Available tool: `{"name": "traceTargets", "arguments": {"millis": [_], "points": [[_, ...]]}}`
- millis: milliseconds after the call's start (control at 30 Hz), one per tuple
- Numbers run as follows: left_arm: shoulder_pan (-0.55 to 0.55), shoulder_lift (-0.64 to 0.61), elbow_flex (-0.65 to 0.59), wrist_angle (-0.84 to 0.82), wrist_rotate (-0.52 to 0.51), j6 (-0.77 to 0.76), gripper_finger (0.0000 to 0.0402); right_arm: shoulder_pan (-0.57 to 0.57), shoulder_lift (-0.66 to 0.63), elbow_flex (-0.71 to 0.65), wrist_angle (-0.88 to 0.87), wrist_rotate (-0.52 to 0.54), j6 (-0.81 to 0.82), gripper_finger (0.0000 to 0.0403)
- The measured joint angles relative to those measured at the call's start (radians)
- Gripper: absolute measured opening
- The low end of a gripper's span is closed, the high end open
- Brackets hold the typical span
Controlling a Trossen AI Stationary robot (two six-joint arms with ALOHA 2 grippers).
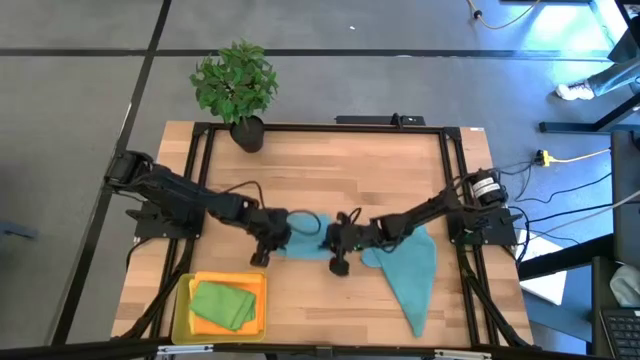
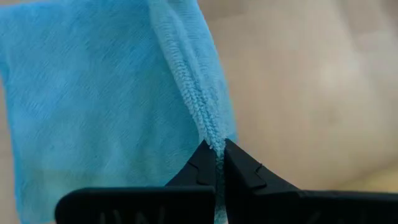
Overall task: Fold microfiber towels
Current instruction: Fold the top blue microfiber cloth
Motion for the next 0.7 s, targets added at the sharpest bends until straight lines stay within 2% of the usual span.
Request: {"name": "traceTargets", "arguments": {"millis": [100,233,367,433,500,700], "points": [[-0.076,0.000,0.046,-0.025,-0.022,-0.033,0.0000,0.070,0.001,0.049,-0.039,0.003,-0.014,0.0004],[-0.129,0.000,0.100,-0.087,-0.082,0.033,0.0000,0.107,0.001,0.135,-0.172,0.130,-0.072,0.0004],[-0.084,0.000,0.102,-0.155,-0.306,0.050,0.0000,0.068,0.001,0.201,-0.369,0.295,-0.085,0.0004],[-0.025,0.003,0.086,-0.168,-0.352,0.056,0.0000,0.021,0.000,0.202,-0.394,0.312,-0.083,0.0004],[0.049,0.010,0.058,-0.143,-0.338,0.082,0.0000,-0.040,0.003,0.183,-0.374,0.284,-0.057,0.0004],[0.248,0.081,-0.008,-0.001,-0.181,0.163,0.0000,-0.186,0.082,0.156,-0.288,0.218,-0.039,0.0004]]}}
